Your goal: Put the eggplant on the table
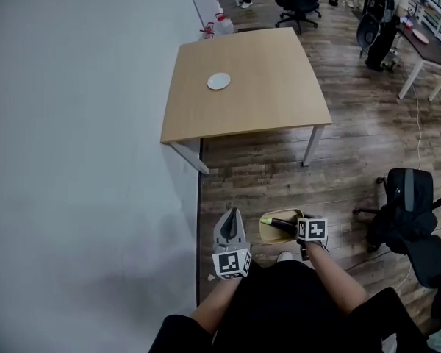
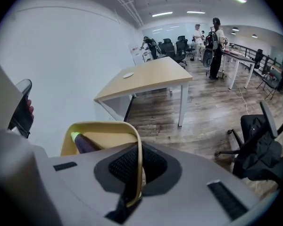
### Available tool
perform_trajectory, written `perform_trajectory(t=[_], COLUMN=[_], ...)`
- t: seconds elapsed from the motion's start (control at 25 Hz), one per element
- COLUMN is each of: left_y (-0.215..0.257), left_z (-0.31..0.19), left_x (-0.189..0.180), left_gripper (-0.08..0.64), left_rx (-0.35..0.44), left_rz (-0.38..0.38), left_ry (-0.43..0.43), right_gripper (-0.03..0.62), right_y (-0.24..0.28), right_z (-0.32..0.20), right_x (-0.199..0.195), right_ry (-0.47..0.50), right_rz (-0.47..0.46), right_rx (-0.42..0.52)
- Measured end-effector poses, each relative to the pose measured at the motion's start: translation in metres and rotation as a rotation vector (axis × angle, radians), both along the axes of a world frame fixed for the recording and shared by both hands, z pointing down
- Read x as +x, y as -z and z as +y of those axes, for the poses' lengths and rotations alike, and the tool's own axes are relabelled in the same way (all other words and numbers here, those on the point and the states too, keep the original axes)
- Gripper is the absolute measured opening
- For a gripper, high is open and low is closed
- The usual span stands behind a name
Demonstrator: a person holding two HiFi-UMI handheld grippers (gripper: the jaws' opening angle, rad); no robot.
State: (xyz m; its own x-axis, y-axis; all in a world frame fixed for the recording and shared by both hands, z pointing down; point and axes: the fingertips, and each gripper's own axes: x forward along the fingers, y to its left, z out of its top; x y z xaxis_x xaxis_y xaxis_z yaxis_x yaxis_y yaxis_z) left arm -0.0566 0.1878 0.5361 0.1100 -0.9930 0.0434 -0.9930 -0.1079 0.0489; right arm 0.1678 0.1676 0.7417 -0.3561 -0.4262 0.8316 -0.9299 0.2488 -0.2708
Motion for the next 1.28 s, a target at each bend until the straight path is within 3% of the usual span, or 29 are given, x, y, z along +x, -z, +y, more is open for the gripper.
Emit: perform_trajectory(t=[0.16, 0.32, 0.72, 1.28], left_y=[-0.008, -0.011, -0.014, -0.032], left_z=[0.004, 0.001, -0.072, -0.235], left_x=[0.009, 0.027, 0.072, 0.010], left_gripper=[0.015, 0.015, 0.015, 0.015], left_rx=[-0.022, -0.040, -0.037, -0.085], left_rz=[0.023, 0.013, 0.023, 0.062], left_ry=[0.040, 0.028, -0.127, -0.188], right_gripper=[0.064, 0.064, 0.064, 0.064], right_y=[0.000, -0.001, -0.008, -0.009], right_z=[-0.010, -0.017, -0.065, -0.211], right_x=[0.012, 0.033, 0.049, 0.009], right_ry=[0.010, -0.007, -0.056, -0.130], right_rz=[-0.019, -0.012, 0.031, 0.056], right_rx=[0.018, 0.020, 0.014, -0.023])
